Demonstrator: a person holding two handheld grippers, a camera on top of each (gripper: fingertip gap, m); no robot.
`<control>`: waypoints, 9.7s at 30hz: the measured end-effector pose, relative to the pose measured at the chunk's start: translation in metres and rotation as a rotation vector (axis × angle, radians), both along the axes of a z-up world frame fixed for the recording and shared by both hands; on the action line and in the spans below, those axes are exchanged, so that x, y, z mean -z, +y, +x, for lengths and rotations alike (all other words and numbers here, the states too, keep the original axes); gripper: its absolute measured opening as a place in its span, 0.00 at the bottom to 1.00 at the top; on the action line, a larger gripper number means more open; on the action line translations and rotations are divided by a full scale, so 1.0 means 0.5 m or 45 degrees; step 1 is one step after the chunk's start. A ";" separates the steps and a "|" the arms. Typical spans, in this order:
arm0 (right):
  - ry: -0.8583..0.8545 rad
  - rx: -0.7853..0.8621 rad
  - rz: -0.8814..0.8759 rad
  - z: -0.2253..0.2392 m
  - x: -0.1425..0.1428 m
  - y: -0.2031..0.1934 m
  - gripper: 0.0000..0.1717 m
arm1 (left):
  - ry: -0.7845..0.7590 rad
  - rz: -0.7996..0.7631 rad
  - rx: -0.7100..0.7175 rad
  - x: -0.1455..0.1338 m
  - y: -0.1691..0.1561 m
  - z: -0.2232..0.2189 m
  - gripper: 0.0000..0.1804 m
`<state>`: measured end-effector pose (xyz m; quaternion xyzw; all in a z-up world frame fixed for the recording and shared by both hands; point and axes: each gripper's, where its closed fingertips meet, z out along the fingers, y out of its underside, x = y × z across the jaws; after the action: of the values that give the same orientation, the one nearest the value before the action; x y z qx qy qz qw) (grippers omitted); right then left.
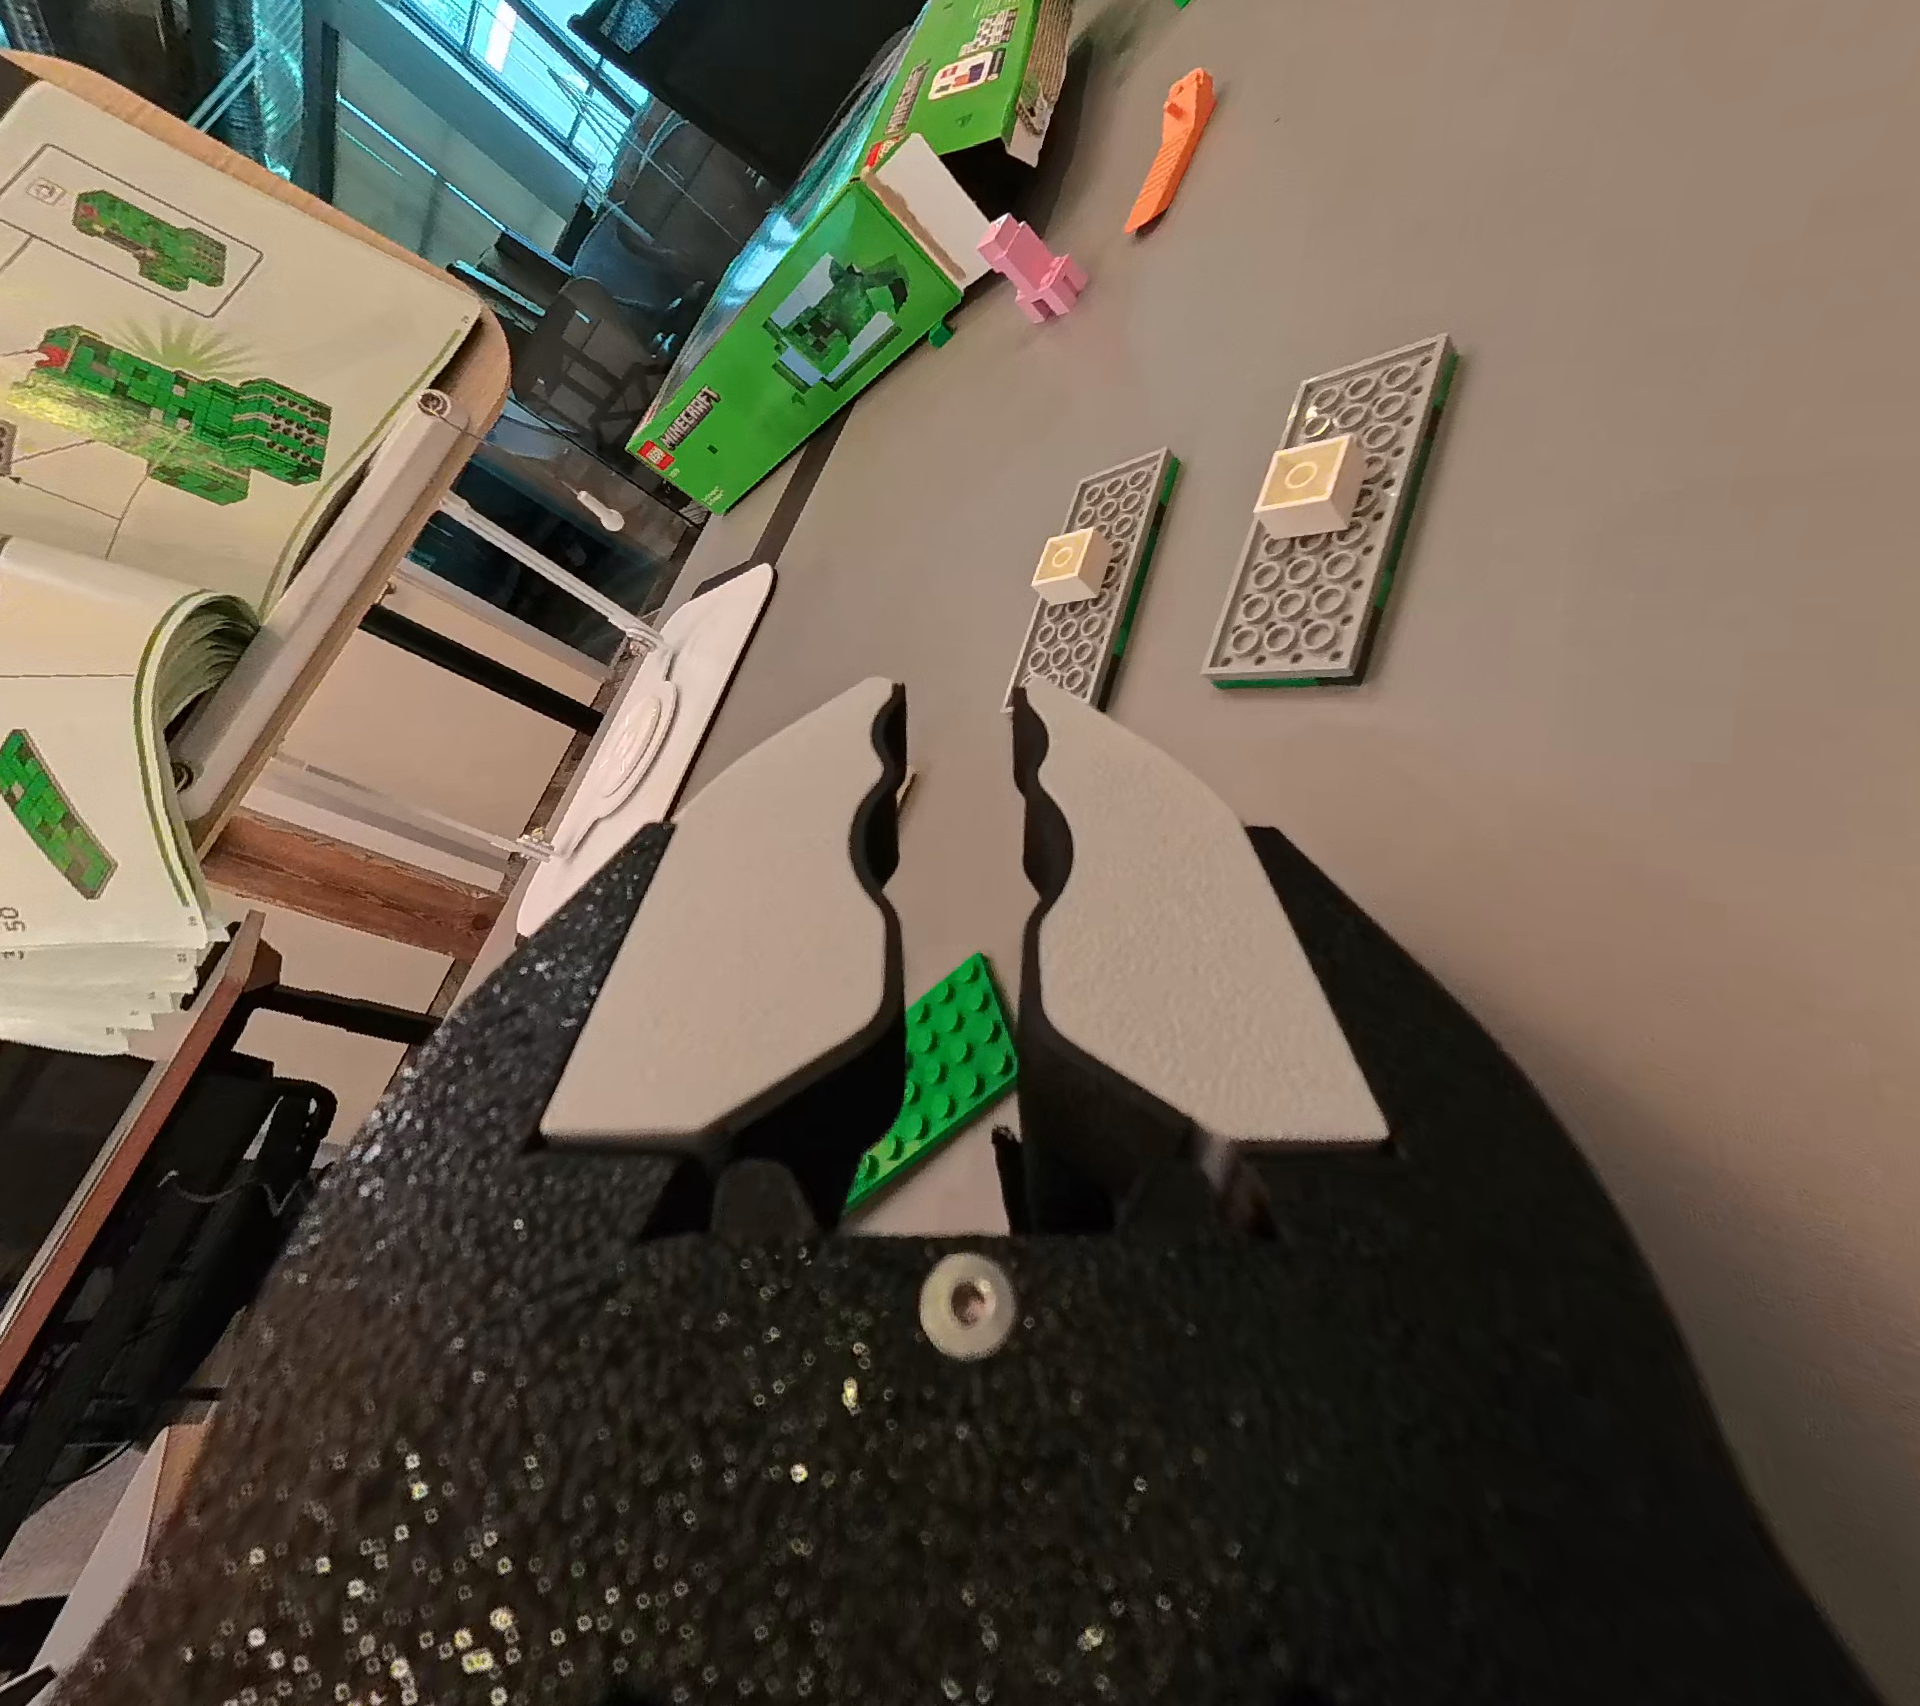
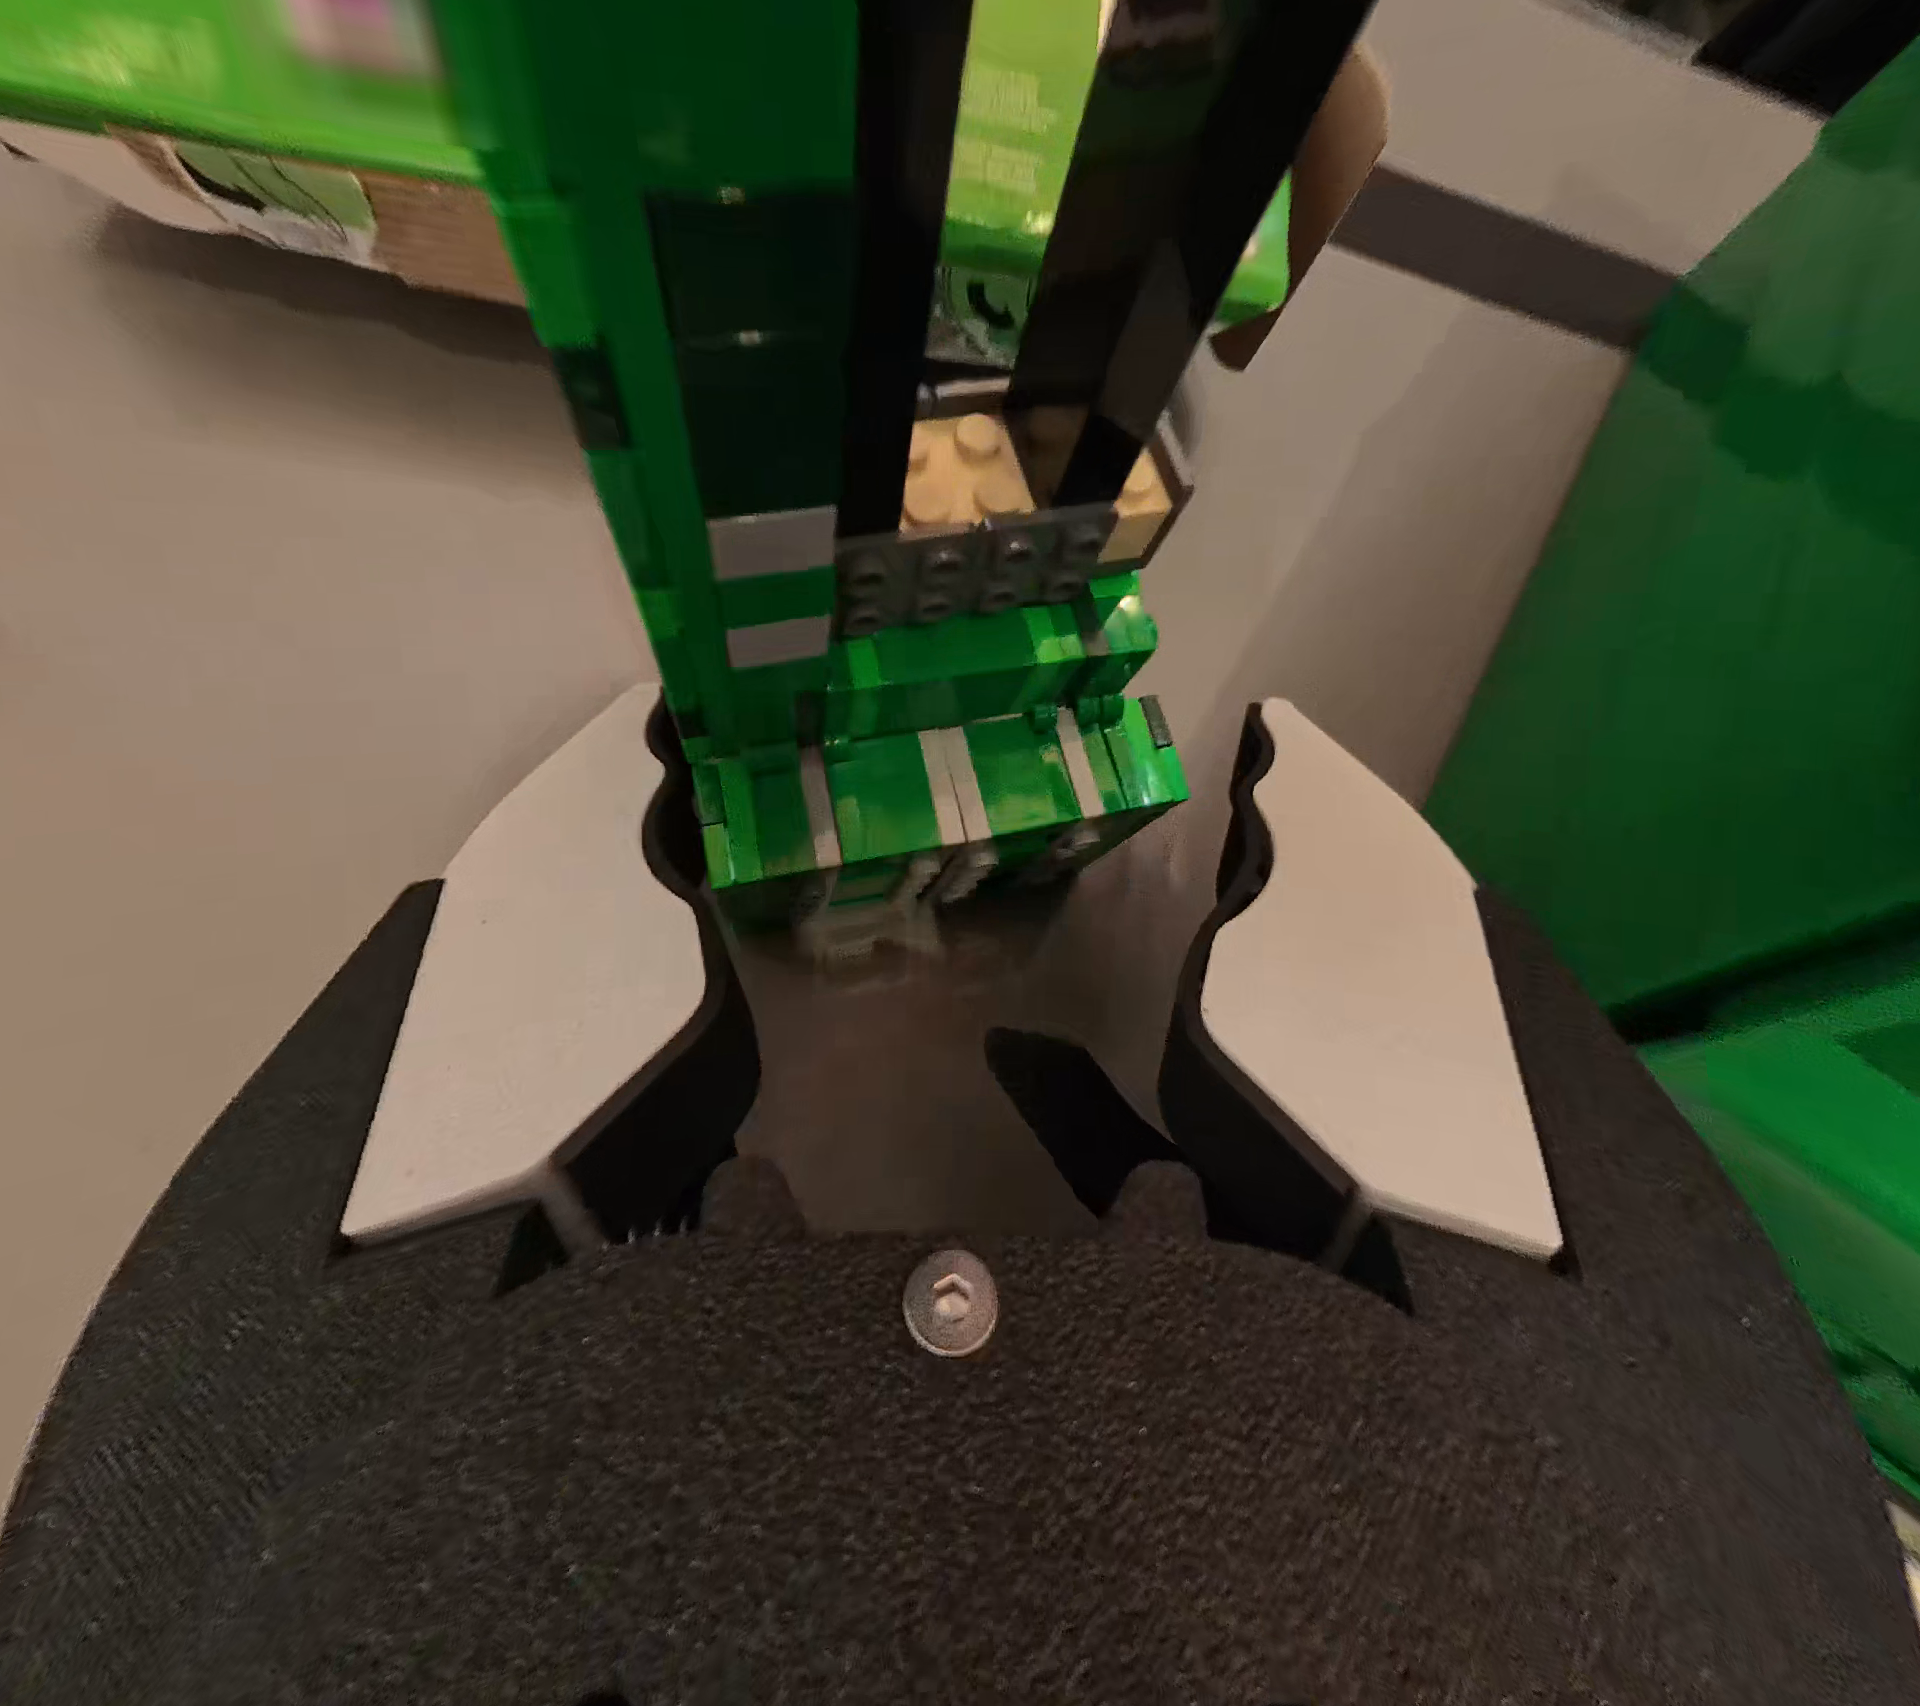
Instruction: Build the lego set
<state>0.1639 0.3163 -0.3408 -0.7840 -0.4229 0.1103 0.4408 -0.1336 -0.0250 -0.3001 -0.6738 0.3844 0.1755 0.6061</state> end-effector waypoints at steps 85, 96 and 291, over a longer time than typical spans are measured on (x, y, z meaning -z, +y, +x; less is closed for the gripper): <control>0.762 0.154 0.744 -0.145 -0.200 -0.056 0.00 | -0.650 0.340 -0.197 -0.118 0.124 -0.008 0.22; 0.690 0.091 0.747 -0.165 -0.187 -0.070 0.00 | -0.773 0.309 -0.052 -0.122 0.110 0.008 0.19; -0.175 -0.783 1.475 -0.417 -0.066 -0.625 0.04 | -0.978 0.004 0.228 -0.113 0.054 0.013 0.27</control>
<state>-0.0447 0.0039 -0.3077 -0.2686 -0.6458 -0.0647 0.7118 -0.1271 0.0019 -0.2437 -0.6533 0.1866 -0.1422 0.7198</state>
